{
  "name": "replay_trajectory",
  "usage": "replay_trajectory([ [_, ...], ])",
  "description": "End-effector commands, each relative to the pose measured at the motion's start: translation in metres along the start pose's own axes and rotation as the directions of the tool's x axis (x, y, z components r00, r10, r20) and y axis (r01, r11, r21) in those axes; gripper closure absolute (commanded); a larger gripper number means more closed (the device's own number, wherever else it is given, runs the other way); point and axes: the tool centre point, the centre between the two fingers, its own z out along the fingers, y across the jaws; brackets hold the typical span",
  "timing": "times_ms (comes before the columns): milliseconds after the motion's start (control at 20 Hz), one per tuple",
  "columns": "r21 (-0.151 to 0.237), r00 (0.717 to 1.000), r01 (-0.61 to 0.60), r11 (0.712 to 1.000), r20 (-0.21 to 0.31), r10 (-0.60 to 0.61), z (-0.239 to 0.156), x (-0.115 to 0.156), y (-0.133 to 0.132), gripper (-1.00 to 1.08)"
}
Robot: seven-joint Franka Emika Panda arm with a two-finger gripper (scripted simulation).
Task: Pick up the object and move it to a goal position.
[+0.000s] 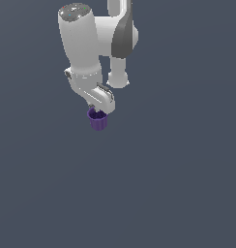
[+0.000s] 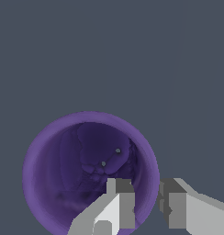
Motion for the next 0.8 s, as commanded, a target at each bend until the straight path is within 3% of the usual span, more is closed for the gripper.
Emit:
replay_trajectory([
  [0, 0.000, 1.000, 0.000, 1.000, -0.001, 0.000, -0.025, 0.009, 0.000, 1.08],
  [400, 0.001, 1.000, 0.001, 1.000, 0.000, -0.001, -0.093, 0.038, 0.000, 1.08],
  [750, 0.001, 1.000, 0.002, 1.000, 0.000, -0.002, -0.128, 0.053, -0.001, 1.08],
])
